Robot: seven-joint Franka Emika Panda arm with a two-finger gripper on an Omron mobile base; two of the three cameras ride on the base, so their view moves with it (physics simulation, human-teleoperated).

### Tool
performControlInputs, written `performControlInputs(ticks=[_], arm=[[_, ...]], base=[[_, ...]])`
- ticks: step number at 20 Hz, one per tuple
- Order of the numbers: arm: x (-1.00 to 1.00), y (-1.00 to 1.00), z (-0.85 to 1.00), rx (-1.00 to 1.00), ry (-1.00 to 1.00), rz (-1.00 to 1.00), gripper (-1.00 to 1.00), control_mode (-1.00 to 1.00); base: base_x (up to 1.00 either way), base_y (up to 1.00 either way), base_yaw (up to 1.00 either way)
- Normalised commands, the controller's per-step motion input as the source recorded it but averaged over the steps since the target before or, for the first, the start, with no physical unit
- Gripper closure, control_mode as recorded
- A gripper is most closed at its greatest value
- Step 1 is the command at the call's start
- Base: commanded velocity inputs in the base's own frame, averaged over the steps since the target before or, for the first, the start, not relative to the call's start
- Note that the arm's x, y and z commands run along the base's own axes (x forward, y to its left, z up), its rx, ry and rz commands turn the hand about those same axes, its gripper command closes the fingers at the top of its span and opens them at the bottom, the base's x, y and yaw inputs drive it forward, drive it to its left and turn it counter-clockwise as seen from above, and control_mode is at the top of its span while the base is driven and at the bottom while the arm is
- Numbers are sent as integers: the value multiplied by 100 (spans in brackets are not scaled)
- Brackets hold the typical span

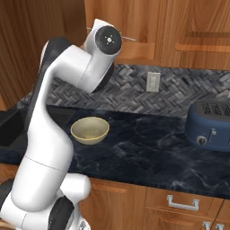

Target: Open the cabinet and setup a tea strainer by placing it in the bowl upright.

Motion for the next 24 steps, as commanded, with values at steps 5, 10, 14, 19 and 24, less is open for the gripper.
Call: performControlInputs(ticks=[5,10,14,19,24], arm=[[16,0,33,-1,-7,6,-100,-100],[15,0,33,0,6,10,-100,-100],[22,0,0,-2,1,8,-100,-100],[35,0,0,0,0,12,-100,-100],[38,1,0,0,0,7,-100,-100]], base=[[0,0,0],[0,0,0],[0,0,0],[0,0,0],[0,0,0]])
